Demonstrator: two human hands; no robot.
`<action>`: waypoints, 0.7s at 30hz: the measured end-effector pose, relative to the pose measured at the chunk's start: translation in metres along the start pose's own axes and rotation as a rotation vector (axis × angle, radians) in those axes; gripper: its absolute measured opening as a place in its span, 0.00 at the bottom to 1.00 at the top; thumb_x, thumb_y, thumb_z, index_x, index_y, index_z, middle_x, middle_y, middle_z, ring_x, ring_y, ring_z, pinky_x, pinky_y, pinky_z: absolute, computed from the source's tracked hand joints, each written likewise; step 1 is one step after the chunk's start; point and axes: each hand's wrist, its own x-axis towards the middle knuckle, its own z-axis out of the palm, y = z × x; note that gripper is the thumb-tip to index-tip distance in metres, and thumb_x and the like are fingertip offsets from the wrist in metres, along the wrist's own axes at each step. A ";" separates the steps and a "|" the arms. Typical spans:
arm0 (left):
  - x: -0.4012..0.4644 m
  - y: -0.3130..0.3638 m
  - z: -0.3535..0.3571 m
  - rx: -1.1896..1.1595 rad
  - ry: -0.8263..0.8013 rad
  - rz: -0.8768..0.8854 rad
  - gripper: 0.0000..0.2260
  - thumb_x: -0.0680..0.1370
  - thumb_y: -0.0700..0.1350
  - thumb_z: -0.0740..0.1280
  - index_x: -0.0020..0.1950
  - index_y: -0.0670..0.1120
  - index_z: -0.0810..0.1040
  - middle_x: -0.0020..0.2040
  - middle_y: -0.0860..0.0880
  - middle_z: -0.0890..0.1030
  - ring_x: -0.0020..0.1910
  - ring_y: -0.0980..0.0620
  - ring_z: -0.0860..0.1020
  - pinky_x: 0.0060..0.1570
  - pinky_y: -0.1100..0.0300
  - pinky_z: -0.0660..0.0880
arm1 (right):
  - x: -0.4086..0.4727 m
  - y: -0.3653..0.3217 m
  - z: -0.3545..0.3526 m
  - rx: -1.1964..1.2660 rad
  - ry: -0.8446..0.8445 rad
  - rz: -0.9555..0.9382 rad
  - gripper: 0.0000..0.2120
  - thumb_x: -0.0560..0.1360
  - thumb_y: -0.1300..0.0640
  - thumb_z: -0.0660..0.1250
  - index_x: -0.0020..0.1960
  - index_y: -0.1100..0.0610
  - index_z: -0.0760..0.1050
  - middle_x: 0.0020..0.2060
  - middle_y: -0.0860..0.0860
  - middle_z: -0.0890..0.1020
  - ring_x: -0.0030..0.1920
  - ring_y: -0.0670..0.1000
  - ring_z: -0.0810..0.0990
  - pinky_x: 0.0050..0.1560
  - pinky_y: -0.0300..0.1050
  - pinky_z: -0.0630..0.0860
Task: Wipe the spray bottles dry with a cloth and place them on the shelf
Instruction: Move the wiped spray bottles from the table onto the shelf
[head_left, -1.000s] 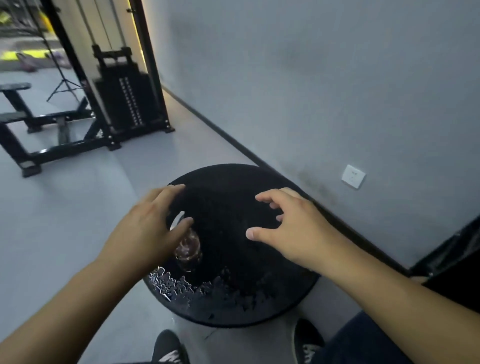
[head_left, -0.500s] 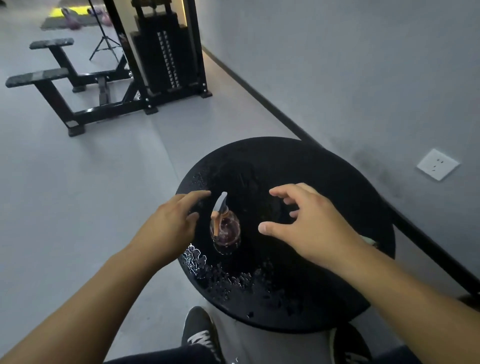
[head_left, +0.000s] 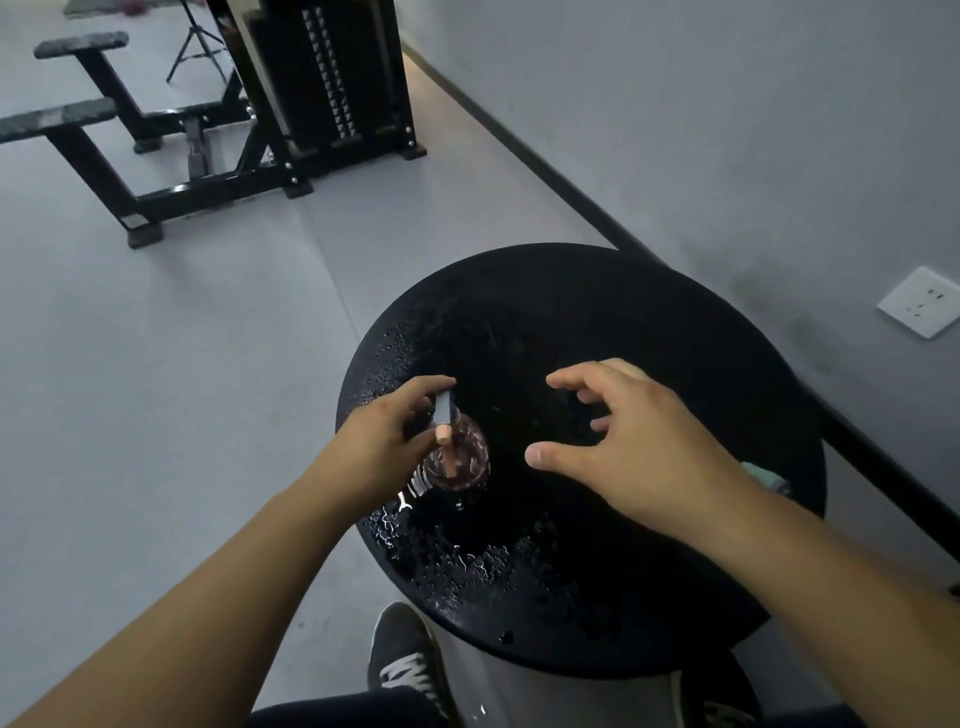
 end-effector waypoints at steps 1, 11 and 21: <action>0.001 0.000 0.003 -0.021 -0.002 -0.010 0.22 0.84 0.48 0.70 0.73 0.69 0.71 0.68 0.53 0.82 0.65 0.51 0.82 0.61 0.52 0.79 | -0.001 0.002 -0.001 0.000 0.000 0.002 0.32 0.70 0.40 0.78 0.71 0.38 0.70 0.58 0.33 0.67 0.61 0.39 0.73 0.59 0.39 0.73; 0.004 0.006 0.027 -0.199 0.140 0.000 0.20 0.83 0.44 0.72 0.69 0.67 0.78 0.61 0.54 0.86 0.61 0.56 0.83 0.58 0.60 0.76 | -0.007 0.011 -0.013 0.005 0.013 0.015 0.31 0.70 0.39 0.77 0.71 0.38 0.71 0.58 0.33 0.67 0.61 0.40 0.73 0.57 0.39 0.72; 0.011 0.045 0.013 -0.258 0.326 0.081 0.21 0.83 0.45 0.71 0.71 0.67 0.78 0.56 0.58 0.88 0.60 0.65 0.83 0.49 0.77 0.74 | -0.015 0.028 -0.032 -0.007 0.065 0.047 0.32 0.70 0.39 0.78 0.70 0.38 0.71 0.59 0.34 0.68 0.61 0.41 0.74 0.56 0.39 0.72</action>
